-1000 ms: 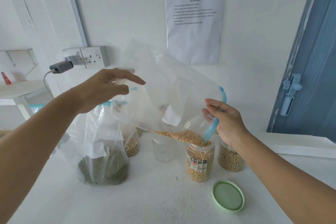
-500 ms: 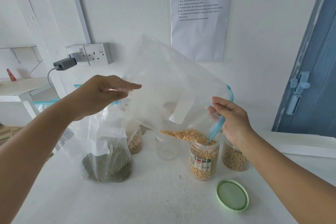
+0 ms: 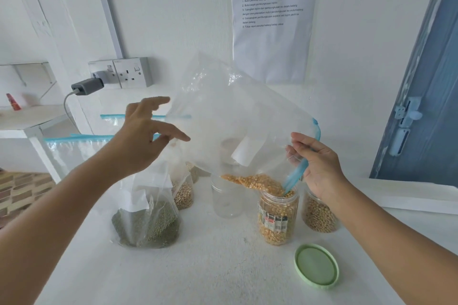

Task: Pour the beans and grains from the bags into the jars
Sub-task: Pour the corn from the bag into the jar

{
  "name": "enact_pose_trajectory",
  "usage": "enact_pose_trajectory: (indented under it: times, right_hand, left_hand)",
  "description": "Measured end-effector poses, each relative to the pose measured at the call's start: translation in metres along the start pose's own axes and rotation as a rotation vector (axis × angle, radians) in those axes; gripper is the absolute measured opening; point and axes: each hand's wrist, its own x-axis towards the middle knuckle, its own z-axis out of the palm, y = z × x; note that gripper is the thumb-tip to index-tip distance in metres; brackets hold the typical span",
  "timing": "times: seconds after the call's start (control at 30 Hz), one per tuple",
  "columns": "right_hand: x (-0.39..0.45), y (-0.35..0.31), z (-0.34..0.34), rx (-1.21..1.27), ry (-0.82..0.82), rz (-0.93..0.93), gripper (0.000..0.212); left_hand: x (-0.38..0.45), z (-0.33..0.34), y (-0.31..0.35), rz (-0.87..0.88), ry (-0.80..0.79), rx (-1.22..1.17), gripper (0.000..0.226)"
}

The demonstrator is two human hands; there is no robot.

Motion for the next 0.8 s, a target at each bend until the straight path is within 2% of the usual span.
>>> enact_pose_trajectory:
  times: [0.1, 0.17, 0.23, 0.3, 0.37, 0.43, 0.53, 0.7, 0.8]
  right_hand:
    - [-0.001, 0.0, 0.001, 0.015, 0.004, 0.01, 0.023]
    - [-0.001, 0.0, 0.001, 0.029, 0.002, 0.016, 0.018]
    - [0.0, 0.0, 0.0, 0.022, 0.003, 0.02, 0.018]
    - [0.001, 0.001, -0.002, 0.002, 0.015, 0.019, 0.02]
    - [0.001, 0.001, -0.003, -0.011, 0.017, 0.017, 0.02]
    - [0.0, 0.001, -0.002, -0.019, 0.012, 0.019, 0.02]
    - [0.001, 0.0, -0.001, -0.017, 0.011, 0.023, 0.02]
    - [0.001, 0.001, -0.002, -0.008, 0.022, 0.027, 0.02]
    - [0.002, 0.001, -0.003, -0.011, 0.03, 0.029, 0.02]
  left_hand:
    - [-0.029, 0.024, 0.011, -0.042, 0.205, 0.025, 0.029]
    - [-0.052, 0.04, 0.025, -0.112, 0.229, -0.074, 0.028]
    - [-0.069, 0.055, 0.04, -0.275, 0.112, -0.346, 0.025]
    - [-0.075, 0.067, 0.049, -0.5, 0.033, -0.724, 0.022]
    - [-0.07, 0.075, 0.048, -0.684, 0.09, -0.961, 0.036]
    - [-0.06, 0.075, 0.042, -0.774, 0.153, -1.057, 0.05]
    - [-0.045, 0.068, 0.032, -0.815, 0.209, -1.146, 0.053]
    - [-0.034, 0.061, 0.023, -0.79, 0.285, -1.204, 0.014]
    - [-0.035, 0.058, 0.027, -0.72, 0.284, -1.218, 0.016]
